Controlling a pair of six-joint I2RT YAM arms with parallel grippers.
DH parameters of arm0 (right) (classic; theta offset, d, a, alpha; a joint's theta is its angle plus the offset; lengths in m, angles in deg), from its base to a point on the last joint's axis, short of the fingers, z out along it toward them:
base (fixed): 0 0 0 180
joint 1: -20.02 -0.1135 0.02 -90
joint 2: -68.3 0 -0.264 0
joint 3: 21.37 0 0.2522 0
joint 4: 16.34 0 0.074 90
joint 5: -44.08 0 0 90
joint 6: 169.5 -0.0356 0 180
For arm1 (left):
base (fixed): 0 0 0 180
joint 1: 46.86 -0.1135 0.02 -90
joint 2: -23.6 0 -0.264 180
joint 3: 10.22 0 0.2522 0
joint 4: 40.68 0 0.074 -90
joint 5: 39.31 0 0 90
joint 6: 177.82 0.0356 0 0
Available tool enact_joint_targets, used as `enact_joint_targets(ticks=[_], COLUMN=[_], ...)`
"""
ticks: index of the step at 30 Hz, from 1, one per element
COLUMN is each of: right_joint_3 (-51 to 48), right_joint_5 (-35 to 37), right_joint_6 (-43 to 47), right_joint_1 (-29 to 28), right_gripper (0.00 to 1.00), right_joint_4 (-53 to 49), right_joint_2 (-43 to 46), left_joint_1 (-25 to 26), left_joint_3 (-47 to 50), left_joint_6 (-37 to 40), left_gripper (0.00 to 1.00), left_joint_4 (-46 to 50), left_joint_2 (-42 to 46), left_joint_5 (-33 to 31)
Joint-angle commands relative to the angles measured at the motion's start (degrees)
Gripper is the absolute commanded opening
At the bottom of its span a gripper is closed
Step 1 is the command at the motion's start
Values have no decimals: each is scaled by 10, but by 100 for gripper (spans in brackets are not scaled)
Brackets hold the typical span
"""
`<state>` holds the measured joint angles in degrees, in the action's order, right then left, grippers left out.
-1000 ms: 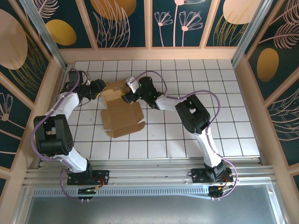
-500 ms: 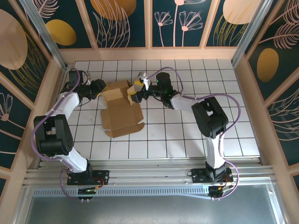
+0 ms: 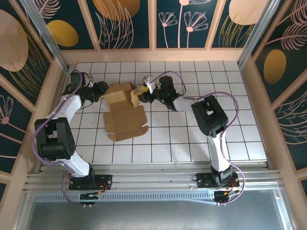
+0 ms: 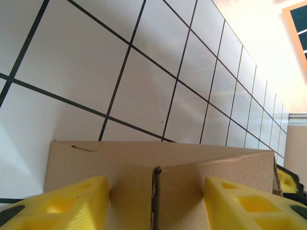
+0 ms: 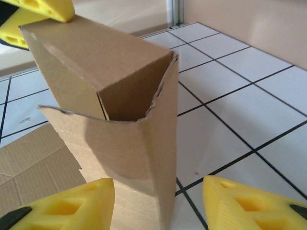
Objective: Fold the paper box
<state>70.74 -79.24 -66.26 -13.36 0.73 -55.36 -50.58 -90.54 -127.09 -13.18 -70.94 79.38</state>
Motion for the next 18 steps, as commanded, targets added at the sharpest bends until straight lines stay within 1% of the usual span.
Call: enact_joint_targets(ticks=[1,4,11,18], right_joint_3=[34,49,90,116], right_joint_5=[-12,-7,28,72], right_joint_6=[13,17,22,12], right_joint_1=[-11,-18,-35,-47], right_gripper=[47,41,31,30], right_joint_4=[3,-3,-17,-10], right_joint_2=[-13,-26,-58,-78], left_joint_1=[4,7,21,21], left_joint_3=[-10,-5,18,14], left_joint_6=[6,3,0,3], left_gripper=[54,54,54,54], left_joint_4=[15,11,-1,2], left_joint_2=[-6,-3,1,6], left_joint_5=[13,13,16,17])
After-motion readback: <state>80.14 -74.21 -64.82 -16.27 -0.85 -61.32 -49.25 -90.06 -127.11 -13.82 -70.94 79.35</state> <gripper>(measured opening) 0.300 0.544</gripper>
